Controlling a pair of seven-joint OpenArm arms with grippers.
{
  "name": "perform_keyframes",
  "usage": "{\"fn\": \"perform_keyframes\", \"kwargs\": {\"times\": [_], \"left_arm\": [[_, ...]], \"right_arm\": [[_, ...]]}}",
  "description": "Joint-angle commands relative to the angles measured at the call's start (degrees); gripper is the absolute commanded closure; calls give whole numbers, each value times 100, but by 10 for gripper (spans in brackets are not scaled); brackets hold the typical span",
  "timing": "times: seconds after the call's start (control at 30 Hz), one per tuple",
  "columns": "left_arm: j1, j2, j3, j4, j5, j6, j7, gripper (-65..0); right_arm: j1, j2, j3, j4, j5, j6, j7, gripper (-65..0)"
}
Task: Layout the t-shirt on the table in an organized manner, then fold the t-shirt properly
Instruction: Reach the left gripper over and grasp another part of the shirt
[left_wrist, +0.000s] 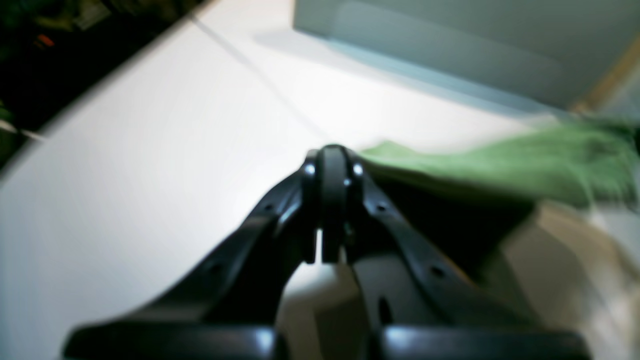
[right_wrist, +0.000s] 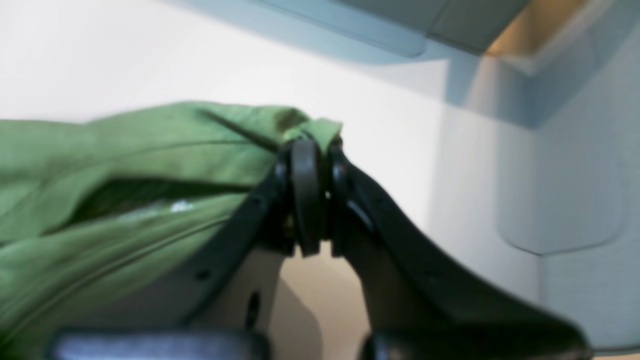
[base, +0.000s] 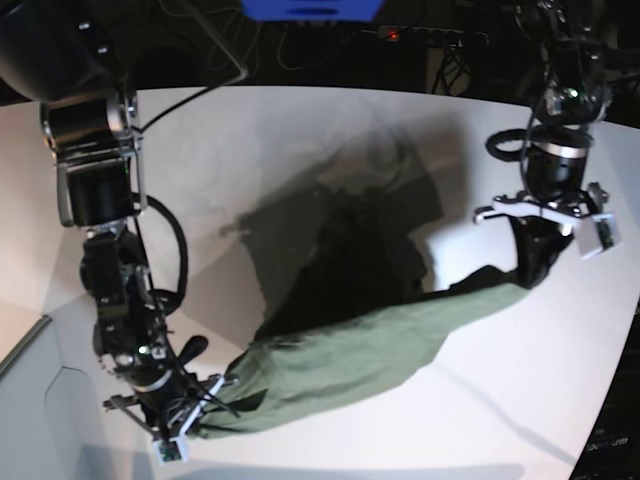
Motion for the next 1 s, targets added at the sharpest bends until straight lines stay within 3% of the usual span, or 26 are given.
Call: {"fn": "perform_keyframes", "kwargs": {"times": [0.0,0.2,0.43,0.73,0.97], "left_arm": [[-11,-13,112,133,-103,-30,-177,0],[-29,-13,1273,133,-709,-30,-177,0],[-248,31,3295,71,-718,-21,-177,0],[-793,40,5018,-43,328,-21,-177,0],[-2358,128,6416,-1318,363,-30,-142,-2]], "right_arm": [[302,41,19,98,-18,3,164,0],[786,235,19,133,-18,3,173,0],[1040,665,11,168,-27,3,164,0],[997,1175,19,300,-27,3,164,0],[997,1263,28,300,-27,3,173,0]]}}
